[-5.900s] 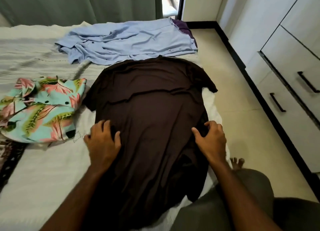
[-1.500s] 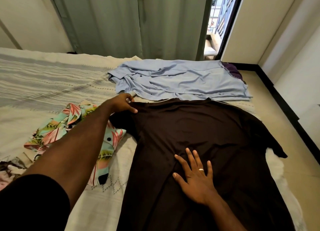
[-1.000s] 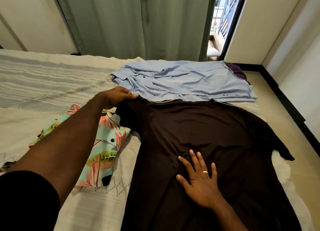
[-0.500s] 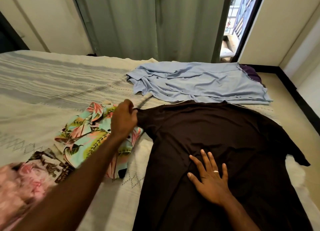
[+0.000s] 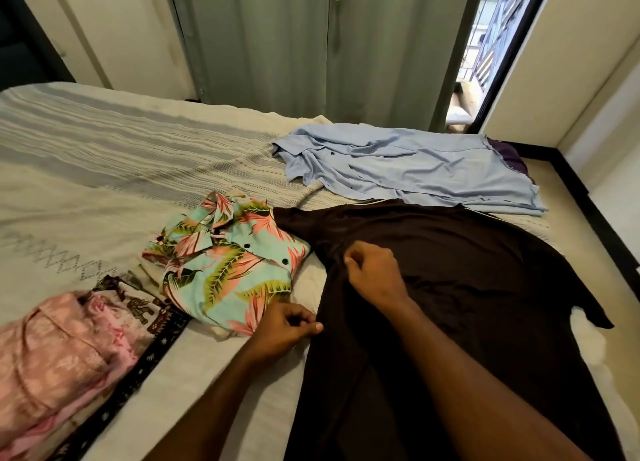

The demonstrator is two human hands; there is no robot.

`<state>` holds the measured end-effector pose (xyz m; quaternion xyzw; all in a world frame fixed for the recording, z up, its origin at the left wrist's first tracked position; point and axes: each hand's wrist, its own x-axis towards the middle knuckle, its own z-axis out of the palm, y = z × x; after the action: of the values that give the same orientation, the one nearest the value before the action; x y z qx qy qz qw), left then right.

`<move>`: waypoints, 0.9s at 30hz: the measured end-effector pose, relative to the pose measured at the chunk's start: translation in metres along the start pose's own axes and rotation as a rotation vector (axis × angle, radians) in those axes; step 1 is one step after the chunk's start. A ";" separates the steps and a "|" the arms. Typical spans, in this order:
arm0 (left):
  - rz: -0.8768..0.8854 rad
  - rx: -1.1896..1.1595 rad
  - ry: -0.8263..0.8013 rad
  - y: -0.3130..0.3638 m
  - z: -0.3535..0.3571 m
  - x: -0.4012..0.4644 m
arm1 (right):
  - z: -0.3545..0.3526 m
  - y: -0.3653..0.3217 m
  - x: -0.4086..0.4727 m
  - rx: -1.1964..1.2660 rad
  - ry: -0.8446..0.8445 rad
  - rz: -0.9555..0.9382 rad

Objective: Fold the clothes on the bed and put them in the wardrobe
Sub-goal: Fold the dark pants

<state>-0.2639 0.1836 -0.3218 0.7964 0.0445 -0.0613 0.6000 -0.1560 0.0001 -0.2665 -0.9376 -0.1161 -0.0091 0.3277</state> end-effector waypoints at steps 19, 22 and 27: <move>0.009 0.360 0.158 -0.012 0.024 -0.007 | 0.065 -0.058 0.088 0.180 0.054 0.230; 0.042 0.620 0.127 -0.003 0.037 -0.016 | 0.049 -0.043 0.093 0.436 0.042 0.335; 0.061 0.554 0.118 0.040 0.070 -0.009 | 0.012 -0.009 0.097 1.012 0.116 0.524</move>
<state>-0.2705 0.1056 -0.3018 0.9332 0.0371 -0.0066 0.3573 -0.0638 0.0349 -0.2617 -0.6592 0.1485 0.0778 0.7330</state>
